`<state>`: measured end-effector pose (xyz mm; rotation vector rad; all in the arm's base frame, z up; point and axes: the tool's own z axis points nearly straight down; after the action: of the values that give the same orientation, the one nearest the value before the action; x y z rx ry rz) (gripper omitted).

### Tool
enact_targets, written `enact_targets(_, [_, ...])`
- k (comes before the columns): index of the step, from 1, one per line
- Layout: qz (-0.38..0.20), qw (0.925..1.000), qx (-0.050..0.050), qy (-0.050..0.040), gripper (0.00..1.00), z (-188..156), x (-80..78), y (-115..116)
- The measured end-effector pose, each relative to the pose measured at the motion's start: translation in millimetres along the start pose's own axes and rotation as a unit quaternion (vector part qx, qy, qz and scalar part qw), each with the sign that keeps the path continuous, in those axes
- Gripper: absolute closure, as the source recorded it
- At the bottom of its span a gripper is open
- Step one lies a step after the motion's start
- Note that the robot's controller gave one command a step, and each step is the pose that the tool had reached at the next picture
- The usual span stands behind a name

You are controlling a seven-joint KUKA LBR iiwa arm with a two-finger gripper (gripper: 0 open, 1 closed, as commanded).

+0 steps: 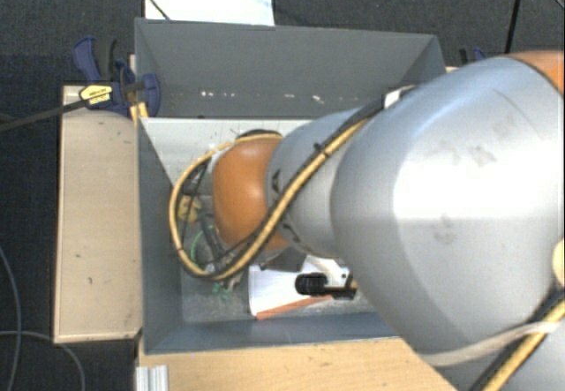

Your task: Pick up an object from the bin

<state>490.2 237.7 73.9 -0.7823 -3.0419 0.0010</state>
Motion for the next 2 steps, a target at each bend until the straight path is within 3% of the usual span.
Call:
enact_targets(1, [0.0,1.0,0.004,0.0027,1.0,-21.0,1.2,-2.1])
enact_targets(2, [-0.001,1.0,0.001,0.0009,1.0,-43.4,0.1,-0.6])
